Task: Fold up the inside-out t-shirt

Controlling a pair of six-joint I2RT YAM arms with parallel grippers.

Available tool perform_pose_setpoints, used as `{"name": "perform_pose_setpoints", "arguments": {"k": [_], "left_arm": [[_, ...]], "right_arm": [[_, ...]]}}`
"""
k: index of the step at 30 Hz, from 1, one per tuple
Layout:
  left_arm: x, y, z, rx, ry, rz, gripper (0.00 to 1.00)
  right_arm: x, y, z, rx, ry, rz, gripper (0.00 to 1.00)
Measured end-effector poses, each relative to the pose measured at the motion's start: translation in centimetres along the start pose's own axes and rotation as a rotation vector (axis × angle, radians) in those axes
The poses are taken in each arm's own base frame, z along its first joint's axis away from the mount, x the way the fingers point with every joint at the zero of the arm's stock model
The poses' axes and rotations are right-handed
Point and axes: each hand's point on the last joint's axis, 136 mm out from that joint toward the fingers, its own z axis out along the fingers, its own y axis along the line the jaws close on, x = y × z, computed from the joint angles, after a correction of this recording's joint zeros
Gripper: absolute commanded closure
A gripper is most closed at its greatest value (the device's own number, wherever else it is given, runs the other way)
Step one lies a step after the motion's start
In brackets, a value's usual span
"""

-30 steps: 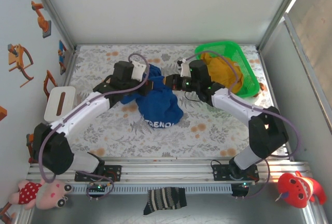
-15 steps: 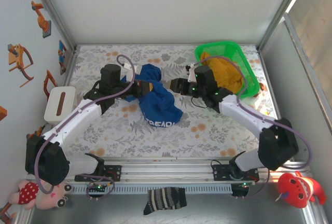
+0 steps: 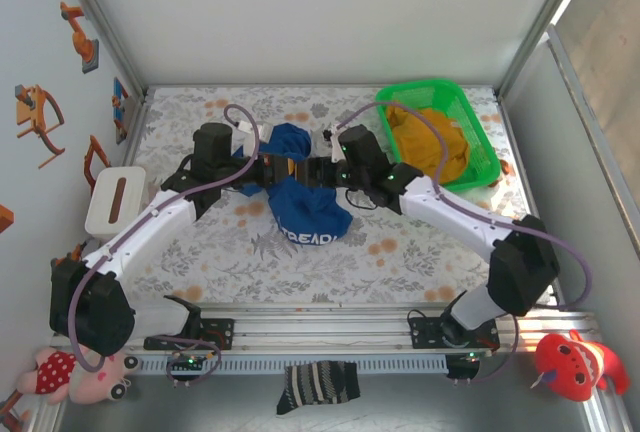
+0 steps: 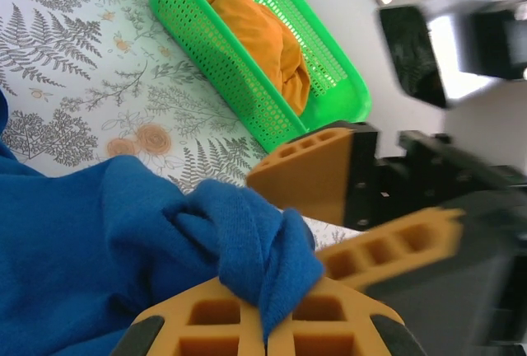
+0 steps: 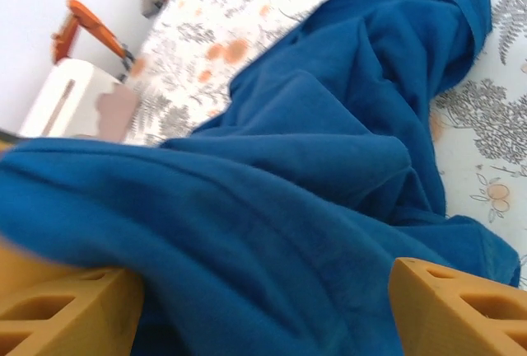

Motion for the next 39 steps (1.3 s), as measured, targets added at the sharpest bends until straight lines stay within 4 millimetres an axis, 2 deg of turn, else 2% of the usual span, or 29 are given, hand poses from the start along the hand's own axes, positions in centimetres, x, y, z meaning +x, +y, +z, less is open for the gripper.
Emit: {"name": "perform_pose_setpoints", "arguments": {"k": [2, 3, 6, 7, 11, 14, 15, 16, 17, 21, 25, 28, 30, 32, 35, 37, 39], "left_arm": [[0.0, 0.1, 0.0, -0.004, -0.001, -0.005, 1.0], [0.0, 0.2, -0.1, -0.005, -0.001, -0.006, 1.0], [0.0, 0.2, -0.1, -0.004, -0.002, -0.007, 1.0], [0.0, 0.2, -0.1, -0.005, -0.001, -0.009, 1.0], [0.6, 1.6, -0.2, -0.029, 0.003, -0.033, 1.0], [1.6, 4.1, -0.5, -0.078, 0.006, -0.077, 1.0], [2.1, 5.1, -0.4, -0.096, 0.013, -0.096, 0.91], [2.4, 5.9, -0.2, -0.109, 0.021, -0.111, 0.73], [2.7, 6.7, 0.2, -0.124, 0.032, -0.125, 0.63], [4.2, 10.1, 2.0, -0.186, 0.083, -0.201, 0.42], [4.4, 11.1, 2.4, -0.227, 0.093, -0.227, 0.34], [3.7, 10.9, 1.4, -0.266, 0.062, -0.216, 0.31], [2.5, 10.0, 0.0, -0.285, 0.01, -0.196, 0.32], [1.2, 8.4, -1.6, -0.281, -0.054, -0.172, 0.36], [-0.6, 5.5, -3.8, -0.241, -0.151, -0.136, 0.46], [-1.0, 3.7, -4.2, -0.199, -0.186, -0.117, 0.52], [-1.0, 2.2, -3.9, -0.151, -0.192, -0.105, 0.53]], "right_arm": [[0.7, -1.1, 1.3, 0.039, 0.026, -0.004, 0.33], [1.0, -1.6, 1.9, 0.059, 0.039, -0.008, 0.43], [2.2, -3.0, 3.8, 0.097, 0.084, -0.014, 0.88], [2.5, -3.3, 4.1, 0.103, 0.095, -0.011, 1.0], [1.9, -3.3, 3.3, 0.08, 0.078, 0.001, 1.0], [0.6, -2.3, 1.0, 0.014, 0.036, 0.006, 1.0], [0.2, -1.6, 0.2, -0.023, 0.021, 0.004, 1.0], [-0.2, -0.6, -0.6, -0.07, 0.006, -0.001, 1.0], [-0.4, 0.2, -1.1, -0.109, -0.002, -0.006, 1.0], [-0.6, 2.9, -1.9, -0.266, -0.014, -0.008, 1.0], [0.6, 3.2, -1.1, -0.347, 0.019, 0.025, 1.0], [0.6, 2.9, -0.9, -0.374, 0.022, 0.05, 1.0], [0.1, 2.6, -1.1, -0.392, 0.002, 0.064, 1.0], [-0.4, 2.3, -1.2, -0.404, -0.016, 0.08, 1.0], [-0.7, 2.1, -1.3, -0.415, -0.031, 0.1, 1.0], [-0.8, 2.1, -1.4, -0.421, -0.039, 0.108, 1.0], [-1.0, 2.3, -1.4, -0.431, -0.045, 0.111, 1.0]]}}
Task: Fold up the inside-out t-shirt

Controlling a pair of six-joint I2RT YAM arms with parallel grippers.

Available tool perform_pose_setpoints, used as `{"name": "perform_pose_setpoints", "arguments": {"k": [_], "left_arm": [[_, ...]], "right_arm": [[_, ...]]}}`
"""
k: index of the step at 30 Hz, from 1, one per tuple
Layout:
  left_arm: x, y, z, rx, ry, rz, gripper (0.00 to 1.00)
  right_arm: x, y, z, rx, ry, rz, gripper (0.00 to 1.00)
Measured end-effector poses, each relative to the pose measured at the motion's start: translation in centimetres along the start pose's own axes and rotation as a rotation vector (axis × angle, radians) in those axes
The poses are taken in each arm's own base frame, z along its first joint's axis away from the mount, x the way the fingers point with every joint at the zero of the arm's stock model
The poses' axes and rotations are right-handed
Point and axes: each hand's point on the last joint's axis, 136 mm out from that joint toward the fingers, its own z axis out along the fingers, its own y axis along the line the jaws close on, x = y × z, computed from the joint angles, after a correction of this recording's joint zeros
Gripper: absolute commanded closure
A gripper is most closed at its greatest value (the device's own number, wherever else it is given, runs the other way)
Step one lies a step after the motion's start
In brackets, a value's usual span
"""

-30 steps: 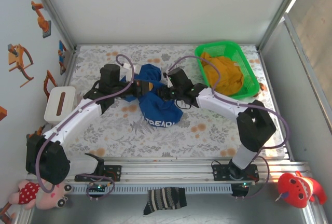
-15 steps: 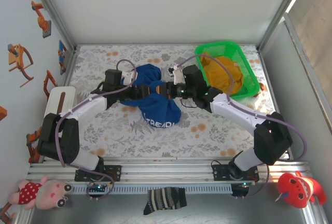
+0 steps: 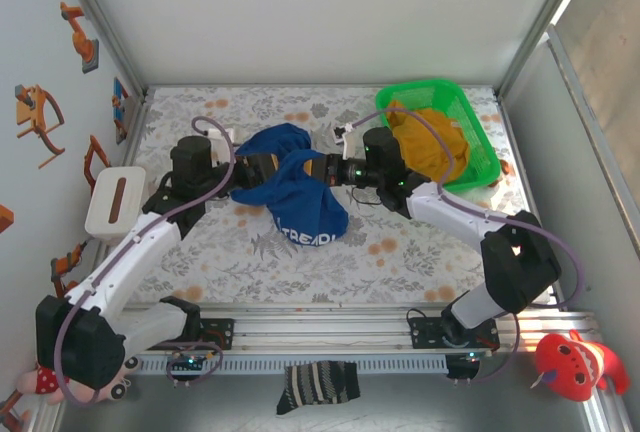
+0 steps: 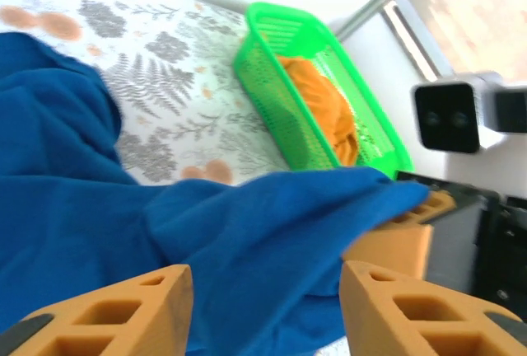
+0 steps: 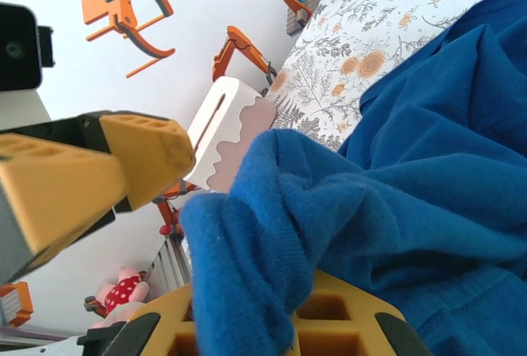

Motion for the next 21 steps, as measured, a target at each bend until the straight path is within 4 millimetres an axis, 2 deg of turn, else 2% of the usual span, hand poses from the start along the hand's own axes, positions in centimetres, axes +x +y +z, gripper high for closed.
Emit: {"name": "perform_pose_setpoints", "arguments": {"k": [8, 12, 16, 21], "left_arm": [[2.1, -2.6, 3.1, 0.131, 0.068, -0.016, 0.65], [3.4, -2.9, 4.0, 0.159, 0.093, -0.025, 0.67], [3.8, -2.3, 4.6, 0.147, 0.096, -0.029, 0.62], [3.8, -1.1, 5.2, 0.102, 0.089, -0.021, 0.5]], "right_arm": [[-0.1, 0.1, 0.0, -0.006, -0.008, 0.018, 1.0], [-0.1, 0.1, 0.0, -0.006, -0.007, 0.025, 1.0], [-0.1, 0.0, 0.0, -0.006, -0.007, 0.027, 1.0], [-0.1, -0.1, 0.0, -0.003, -0.009, 0.031, 1.0]]}}
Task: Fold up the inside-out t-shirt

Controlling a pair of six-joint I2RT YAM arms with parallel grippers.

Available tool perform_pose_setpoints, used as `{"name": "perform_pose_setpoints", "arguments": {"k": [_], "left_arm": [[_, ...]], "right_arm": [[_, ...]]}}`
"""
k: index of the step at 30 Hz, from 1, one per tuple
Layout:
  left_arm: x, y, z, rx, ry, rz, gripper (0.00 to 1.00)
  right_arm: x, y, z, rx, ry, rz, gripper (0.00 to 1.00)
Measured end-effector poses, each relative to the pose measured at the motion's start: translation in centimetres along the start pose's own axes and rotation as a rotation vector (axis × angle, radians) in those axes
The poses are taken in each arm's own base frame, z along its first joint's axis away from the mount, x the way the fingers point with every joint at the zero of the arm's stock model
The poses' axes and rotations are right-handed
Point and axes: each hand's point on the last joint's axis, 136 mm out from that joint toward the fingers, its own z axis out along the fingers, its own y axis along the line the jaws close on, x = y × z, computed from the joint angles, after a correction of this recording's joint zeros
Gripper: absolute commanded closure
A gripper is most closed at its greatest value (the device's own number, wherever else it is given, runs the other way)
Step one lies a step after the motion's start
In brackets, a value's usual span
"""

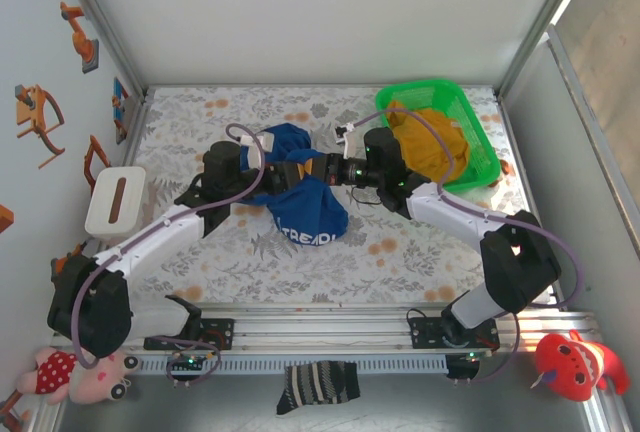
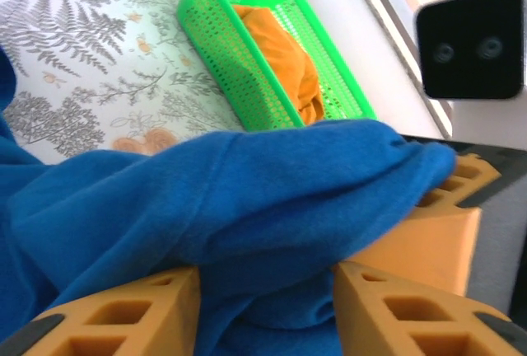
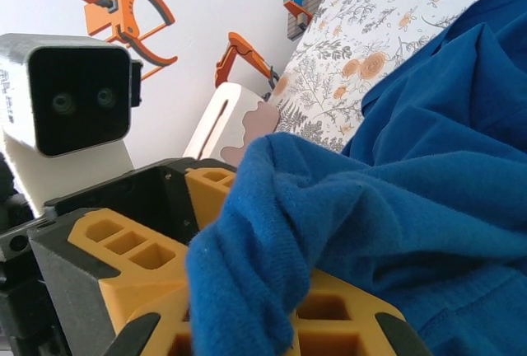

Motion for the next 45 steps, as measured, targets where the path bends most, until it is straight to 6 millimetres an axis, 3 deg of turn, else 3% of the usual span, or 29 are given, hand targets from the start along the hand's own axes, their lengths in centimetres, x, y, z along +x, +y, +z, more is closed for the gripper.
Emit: {"name": "perform_pose_setpoints", "arguments": {"k": [10, 14, 16, 17, 19, 30, 34, 37, 39, 42, 43, 45], "left_arm": [[1.5, 3.0, 1.7, -0.073, 0.051, -0.005, 0.49], [2.0, 3.1, 2.1, -0.062, 0.077, -0.008, 0.85], [2.0, 3.0, 2.3, -0.052, 0.085, -0.004, 1.0], [1.8, 2.8, 2.3, -0.046, 0.085, -0.002, 1.0], [1.2, 2.3, 2.2, -0.037, 0.078, 0.005, 1.0], [-3.5, -0.4, -1.5, 0.089, -0.036, -0.008, 1.0], [-3.3, -0.4, -1.6, 0.113, -0.022, -0.031, 1.0], [-3.0, -0.5, -1.6, 0.124, -0.011, -0.039, 1.0], [-2.9, -0.6, -1.6, 0.131, -0.009, -0.041, 1.0], [-3.0, -0.6, -1.6, 0.139, -0.008, -0.042, 1.0], [-3.0, -0.6, -1.6, 0.139, -0.007, -0.044, 1.0], [-2.9, -0.5, -1.6, 0.139, -0.004, -0.048, 1.0]], "right_arm": [[0.0, -0.1, 0.0, 0.0, 0.0, 0.002, 1.0], [-0.1, 0.3, -0.1, -0.019, 0.001, 0.005, 0.97], [-0.1, 0.4, -0.1, -0.025, 0.001, 0.006, 0.75], [0.0, 0.4, -0.1, -0.025, 0.002, 0.006, 0.65], [0.3, -0.1, -0.1, -0.011, 0.003, 0.008, 0.6], [3.9, -7.8, -0.9, 0.272, 0.036, 0.078, 0.6], [4.4, -8.8, -1.9, 0.349, 0.047, 0.081, 0.57], [3.9, -7.6, -3.5, 0.384, 0.028, 0.047, 0.51], [3.2, -6.1, -4.6, 0.393, 0.008, 0.007, 0.45], [1.4, -2.9, -5.1, 0.384, -0.019, -0.073, 0.44], [0.7, -1.8, -5.1, 0.376, -0.025, -0.102, 0.45], [-0.3, 0.0, -4.7, 0.367, -0.036, -0.154, 0.57]]}}
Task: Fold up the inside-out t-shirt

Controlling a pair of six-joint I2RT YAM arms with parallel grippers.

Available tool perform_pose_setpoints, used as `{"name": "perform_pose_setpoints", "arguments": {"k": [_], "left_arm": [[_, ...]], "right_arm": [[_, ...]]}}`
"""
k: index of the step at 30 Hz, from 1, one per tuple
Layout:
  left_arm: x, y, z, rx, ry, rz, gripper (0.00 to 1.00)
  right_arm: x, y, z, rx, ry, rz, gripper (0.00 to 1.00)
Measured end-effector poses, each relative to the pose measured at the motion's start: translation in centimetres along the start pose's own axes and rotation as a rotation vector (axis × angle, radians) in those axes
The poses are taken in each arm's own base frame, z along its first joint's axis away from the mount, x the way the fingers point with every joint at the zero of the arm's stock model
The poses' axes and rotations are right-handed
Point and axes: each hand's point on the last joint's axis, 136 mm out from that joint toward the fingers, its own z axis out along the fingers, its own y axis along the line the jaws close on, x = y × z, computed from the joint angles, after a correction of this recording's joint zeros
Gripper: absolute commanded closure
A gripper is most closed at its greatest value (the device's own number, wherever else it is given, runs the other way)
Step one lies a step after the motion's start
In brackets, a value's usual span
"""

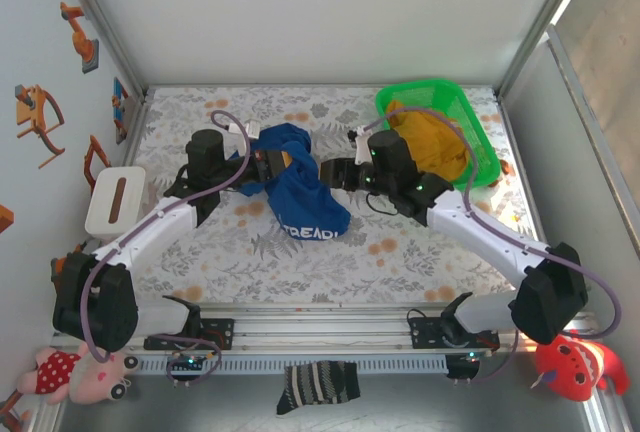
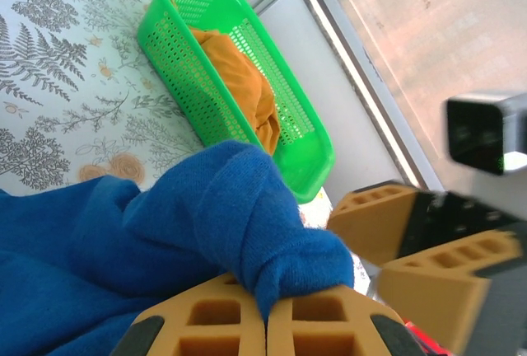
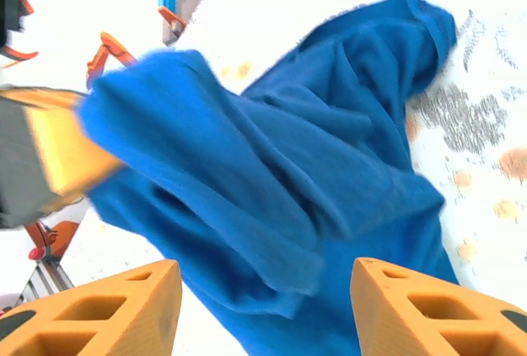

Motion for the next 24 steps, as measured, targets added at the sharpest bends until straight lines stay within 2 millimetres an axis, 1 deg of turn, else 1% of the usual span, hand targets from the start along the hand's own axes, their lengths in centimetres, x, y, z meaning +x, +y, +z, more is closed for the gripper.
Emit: {"name": "perform_pose_setpoints", "arguments": {"k": [1, 2, 3, 4, 5, 6, 7, 9, 12, 19, 21, 24], "left_arm": [[0.0, 0.0, 0.0, 0.0, 0.001, -0.001, 1.0], [0.0, 0.1, 0.0, -0.001, 0.002, -0.002, 1.0], [0.1, 0.1, 0.1, 0.0, 0.003, -0.002, 1.0], [0.1, 0.1, 0.1, 0.0, 0.005, -0.003, 1.0], [0.1, 0.2, 0.1, 0.0, 0.006, -0.005, 1.0], [0.2, 0.2, 0.2, -0.001, 0.007, -0.006, 1.0], [0.2, 0.2, 0.2, -0.002, 0.008, -0.007, 1.0], [0.2, 0.3, 0.2, -0.002, 0.009, -0.007, 1.0], [0.2, 0.3, 0.2, -0.002, 0.009, -0.008, 1.0], [0.2, 0.3, 0.2, -0.004, 0.01, -0.009, 1.0], [0.3, 0.4, 0.2, -0.006, 0.013, -0.012, 1.0], [0.3, 0.4, 0.2, -0.007, 0.014, -0.013, 1.0]], "right_arm": [[-0.5, 0.7, 0.0, -0.005, -0.006, -0.02, 0.64], [-0.7, 1.4, 0.0, -0.013, -0.007, -0.038, 0.75], [-0.7, 1.9, 0.1, -0.021, -0.005, -0.056, 0.81], [-0.6, 2.4, 0.3, -0.028, 0.002, -0.066, 0.86], [-0.3, 2.8, 0.5, -0.035, 0.012, -0.073, 0.87], [0.1, 3.1, 0.8, -0.042, 0.022, -0.081, 0.87], [0.5, 3.4, 1.0, -0.051, 0.035, -0.084, 0.83], [1.3, 3.8, 1.7, -0.065, 0.061, -0.082, 0.82], [2.2, 3.9, 3.0, -0.078, 0.09, -0.069, 0.79], [3.9, 1.9, 5.8, -0.03, 0.142, -0.03, 0.65], [4.0, 1.3, 6.2, -0.016, 0.148, -0.02, 0.62], [3.7, 0.5, 6.3, 0.0, 0.142, -0.009, 0.6]]}}
